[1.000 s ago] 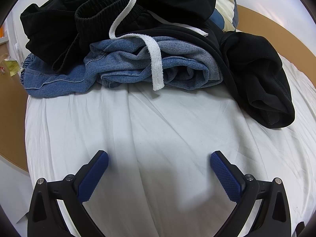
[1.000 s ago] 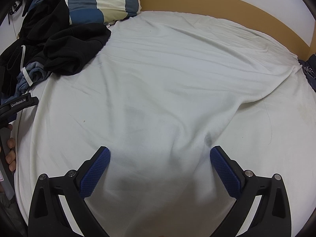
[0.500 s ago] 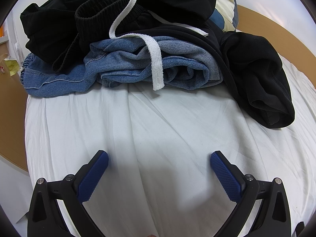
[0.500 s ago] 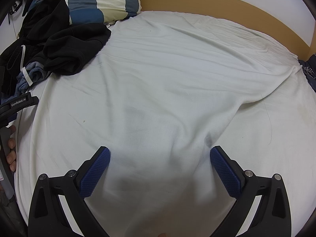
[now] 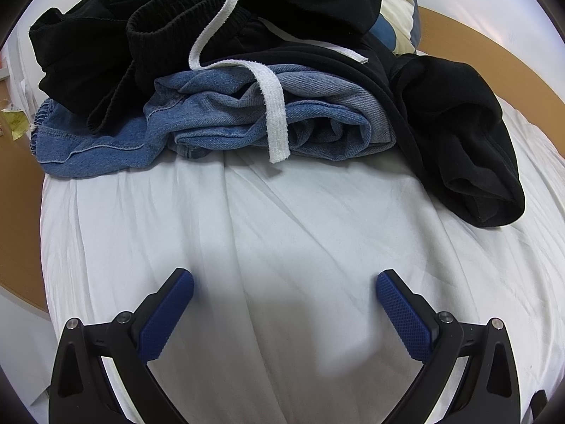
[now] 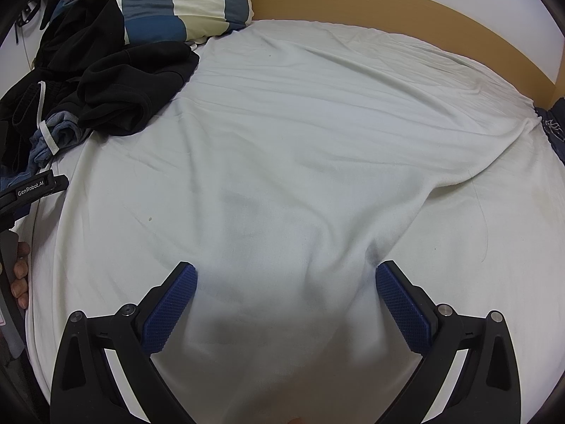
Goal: Fold clothes
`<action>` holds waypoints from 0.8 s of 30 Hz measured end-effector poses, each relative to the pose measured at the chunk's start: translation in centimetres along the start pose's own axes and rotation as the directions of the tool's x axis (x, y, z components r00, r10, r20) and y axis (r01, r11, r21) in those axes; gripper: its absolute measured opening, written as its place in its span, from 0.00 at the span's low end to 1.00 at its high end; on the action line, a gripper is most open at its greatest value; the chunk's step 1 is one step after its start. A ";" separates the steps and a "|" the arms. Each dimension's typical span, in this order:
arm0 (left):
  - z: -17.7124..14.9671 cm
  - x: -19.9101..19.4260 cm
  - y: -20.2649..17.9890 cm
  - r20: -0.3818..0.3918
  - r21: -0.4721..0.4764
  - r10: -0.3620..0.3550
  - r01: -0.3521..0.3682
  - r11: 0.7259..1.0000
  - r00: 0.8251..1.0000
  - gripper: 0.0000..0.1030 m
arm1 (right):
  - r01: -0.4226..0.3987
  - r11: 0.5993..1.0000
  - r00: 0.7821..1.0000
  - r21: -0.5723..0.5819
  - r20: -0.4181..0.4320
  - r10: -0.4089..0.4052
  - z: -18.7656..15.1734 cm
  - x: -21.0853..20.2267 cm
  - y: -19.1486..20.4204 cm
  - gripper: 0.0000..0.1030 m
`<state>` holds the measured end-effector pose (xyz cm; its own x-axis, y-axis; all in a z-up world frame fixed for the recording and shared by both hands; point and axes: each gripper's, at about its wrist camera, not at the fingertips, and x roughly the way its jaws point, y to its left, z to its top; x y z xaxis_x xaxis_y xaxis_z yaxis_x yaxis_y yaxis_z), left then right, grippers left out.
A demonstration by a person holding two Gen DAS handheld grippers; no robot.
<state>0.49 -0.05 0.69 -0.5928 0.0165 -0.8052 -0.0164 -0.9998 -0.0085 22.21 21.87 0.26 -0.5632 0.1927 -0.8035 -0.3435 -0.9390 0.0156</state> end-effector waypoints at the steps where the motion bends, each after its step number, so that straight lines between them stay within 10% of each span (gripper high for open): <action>1: -0.1 0.0 0.1 0.001 0.002 0.001 -0.001 1.000 1.000 1.00 | 0.000 1.000 1.000 0.000 0.000 0.000 0.0 0.0 0.0 1.00; 24: -0.1 -0.1 0.1 0.001 -0.004 0.009 -0.009 1.000 1.000 1.00 | -0.005 1.000 1.000 0.002 -0.005 0.005 0.1 0.1 0.1 1.00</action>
<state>0.60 -0.18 0.69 -0.5935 0.0079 -0.8048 -0.0080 -1.0000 -0.0039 22.07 21.82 0.20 -0.5609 0.1867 -0.8066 -0.3421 -0.9394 0.0205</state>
